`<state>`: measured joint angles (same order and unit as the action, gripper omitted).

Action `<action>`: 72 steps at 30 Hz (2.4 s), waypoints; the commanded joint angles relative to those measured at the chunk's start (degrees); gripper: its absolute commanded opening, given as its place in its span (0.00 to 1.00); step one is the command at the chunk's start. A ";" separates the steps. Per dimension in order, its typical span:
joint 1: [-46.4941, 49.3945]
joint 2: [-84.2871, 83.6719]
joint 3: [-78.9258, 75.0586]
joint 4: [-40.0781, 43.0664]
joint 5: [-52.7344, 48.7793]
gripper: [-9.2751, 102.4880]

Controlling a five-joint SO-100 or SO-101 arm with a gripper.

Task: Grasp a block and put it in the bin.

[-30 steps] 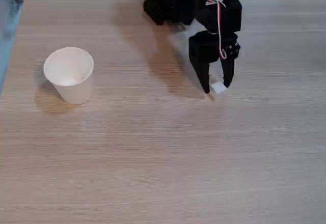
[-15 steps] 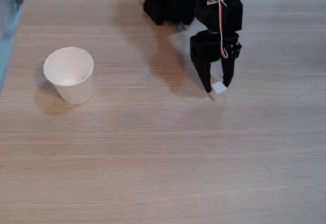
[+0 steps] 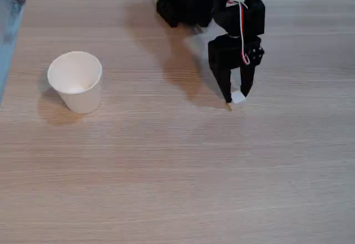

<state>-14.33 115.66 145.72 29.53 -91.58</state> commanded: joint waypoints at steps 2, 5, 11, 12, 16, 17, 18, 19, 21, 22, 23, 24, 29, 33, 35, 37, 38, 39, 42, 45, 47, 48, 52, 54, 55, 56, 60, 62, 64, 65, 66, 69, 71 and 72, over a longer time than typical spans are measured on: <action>0.00 -0.26 -0.62 -0.70 0.18 0.14; 0.70 -0.26 -1.32 -0.70 -0.44 0.13; 3.69 0.62 -5.62 2.29 -2.81 0.14; 4.22 1.14 -6.50 2.99 -3.16 0.14; 6.59 3.43 -10.02 6.15 -4.22 0.13; 7.21 4.13 -10.81 7.03 -4.48 0.13; 7.82 4.92 -11.43 7.73 -4.92 0.13; 8.44 5.80 -11.95 8.44 -5.27 0.13; 9.93 7.38 -12.74 9.58 -6.15 0.13; 10.63 8.26 -12.92 9.93 -6.68 0.13; 11.51 9.14 -13.01 10.20 -7.12 0.13; 12.48 9.84 -13.01 10.55 -7.56 0.13; 17.75 12.66 -13.27 11.60 -8.26 0.12; 22.94 14.41 -13.80 12.39 -8.09 0.12; 25.58 15.91 -13.89 12.57 -8.44 0.12; 28.30 17.49 -13.97 12.92 -9.32 0.12; 29.71 18.46 -13.97 13.01 -9.84 0.12; 31.11 19.25 -13.97 13.18 -10.28 0.12; 35.24 21.71 -14.06 13.80 -11.25 0.12; 38.94 24.52 -13.80 14.15 -11.78 0.12; 40.96 26.46 -13.10 14.33 -12.13 0.12; 41.84 27.42 -12.83 14.50 -12.22 0.12; 44.74 31.38 -11.34 15.64 -11.69 0.11; 46.05 33.49 -10.20 16.35 -11.60 0.11; 46.85 34.54 -9.40 16.61 -11.60 0.11; 47.64 35.51 -8.70 17.14 -11.60 0.11; 50.27 37.79 -6.42 18.11 -11.34 0.11; 51.24 37.53 -6.06 17.93 -10.63 0.11; 51.86 36.47 -5.89 17.23 -9.93 0.11; 52.12 35.86 -5.89 16.79 -9.67 0.11; 52.38 35.16 -5.89 16.26 -9.58 0.11; 53.26 32.96 -6.24 14.50 -9.84 0.11; 53.79 31.20 -6.86 13.45 -10.11 0.12; 53.96 30.15 -7.47 13.10 -10.11 0.12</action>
<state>39.11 147.83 139.83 44.03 -101.60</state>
